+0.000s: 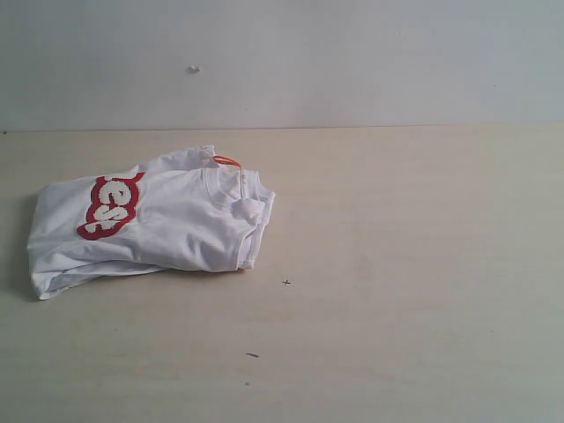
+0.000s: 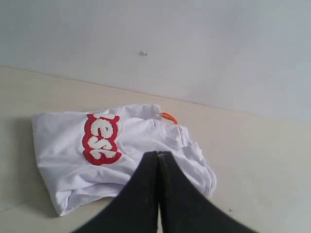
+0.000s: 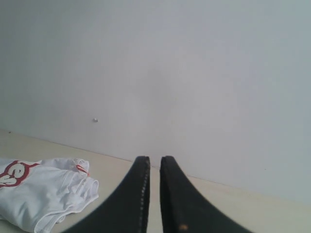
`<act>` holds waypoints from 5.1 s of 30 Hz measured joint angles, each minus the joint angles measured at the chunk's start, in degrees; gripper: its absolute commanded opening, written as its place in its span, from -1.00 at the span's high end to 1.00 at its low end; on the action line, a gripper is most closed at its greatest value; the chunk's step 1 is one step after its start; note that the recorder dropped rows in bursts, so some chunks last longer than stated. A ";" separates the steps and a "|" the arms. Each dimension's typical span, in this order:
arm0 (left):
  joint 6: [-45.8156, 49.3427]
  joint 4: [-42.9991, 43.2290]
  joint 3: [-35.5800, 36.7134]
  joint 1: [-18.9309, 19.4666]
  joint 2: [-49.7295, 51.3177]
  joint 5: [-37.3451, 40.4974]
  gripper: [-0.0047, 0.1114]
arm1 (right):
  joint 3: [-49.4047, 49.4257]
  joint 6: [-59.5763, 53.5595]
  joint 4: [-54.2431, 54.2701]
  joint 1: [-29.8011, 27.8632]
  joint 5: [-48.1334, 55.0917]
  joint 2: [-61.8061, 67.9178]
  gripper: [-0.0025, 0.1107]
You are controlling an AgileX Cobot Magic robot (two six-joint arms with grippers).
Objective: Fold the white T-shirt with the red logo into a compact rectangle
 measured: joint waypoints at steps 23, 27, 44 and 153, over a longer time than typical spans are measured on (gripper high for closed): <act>0.00 -1.17 0.00 0.00 -0.17 0.00 0.92 | 0.00 0.00 0.00 0.00 0.43 0.00 0.77; 0.00 -1.26 0.00 0.00 -0.17 0.00 0.92 | 0.00 0.00 0.00 0.00 0.43 0.00 0.77; 20.12 -0.12 0.46 0.00 -8.77 -2.62 0.92 | 0.00 0.00 0.00 0.00 0.56 0.00 0.77; -28.55 51.47 15.21 0.45 -17.96 1.72 0.92 | 0.00 0.00 0.00 0.00 0.67 0.00 0.77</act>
